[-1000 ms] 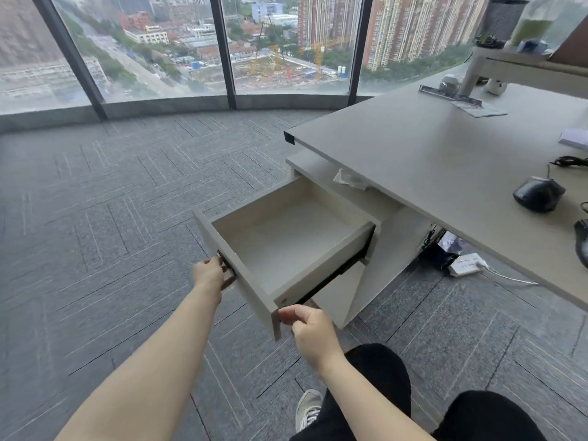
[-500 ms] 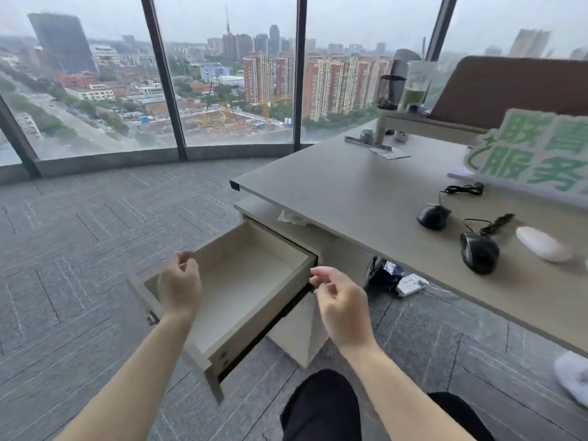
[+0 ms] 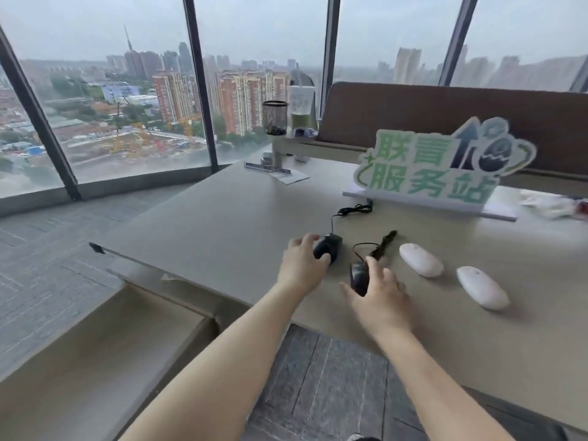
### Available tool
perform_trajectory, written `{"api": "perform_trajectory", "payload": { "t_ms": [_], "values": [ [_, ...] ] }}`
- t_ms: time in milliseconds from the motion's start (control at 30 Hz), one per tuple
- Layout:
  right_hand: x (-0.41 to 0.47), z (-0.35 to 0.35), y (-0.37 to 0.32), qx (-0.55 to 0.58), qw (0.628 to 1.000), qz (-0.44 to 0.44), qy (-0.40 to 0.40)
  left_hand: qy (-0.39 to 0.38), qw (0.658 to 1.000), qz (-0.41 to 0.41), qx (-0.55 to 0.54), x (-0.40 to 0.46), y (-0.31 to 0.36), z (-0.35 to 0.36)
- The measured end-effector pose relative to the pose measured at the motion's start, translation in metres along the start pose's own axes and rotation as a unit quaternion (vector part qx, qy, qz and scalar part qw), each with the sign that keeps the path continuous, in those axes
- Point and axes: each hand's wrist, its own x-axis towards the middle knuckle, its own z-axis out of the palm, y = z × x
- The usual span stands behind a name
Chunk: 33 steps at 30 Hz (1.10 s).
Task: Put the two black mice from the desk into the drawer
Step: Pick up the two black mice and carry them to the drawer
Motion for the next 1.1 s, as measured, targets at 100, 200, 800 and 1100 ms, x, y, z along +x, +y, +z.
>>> {"api": "perform_trajectory", "payload": {
  "t_ms": [100, 200, 800, 1100],
  "values": [
    [0.001, 0.014, 0.005, -0.004, 0.998, -0.024, 0.053, -0.005, 0.996, -0.006, 0.087, 0.028, 0.008, 0.03],
    [0.003, 0.018, 0.008, 0.01, 0.997, -0.022, 0.07, 0.023, 0.986, 0.001, 0.164, 0.046, 0.008, 0.047],
    [-0.074, -0.049, -0.107, 0.417, 0.884, -0.196, 0.081, 0.306, 0.942, 0.114, -0.083, -0.082, 0.003, -0.182],
    [-0.139, 0.028, -0.207, 0.445, 0.854, -0.247, -0.107, 0.364, 0.929, 0.014, -0.061, -0.143, -0.116, -0.254]
  ]
}}
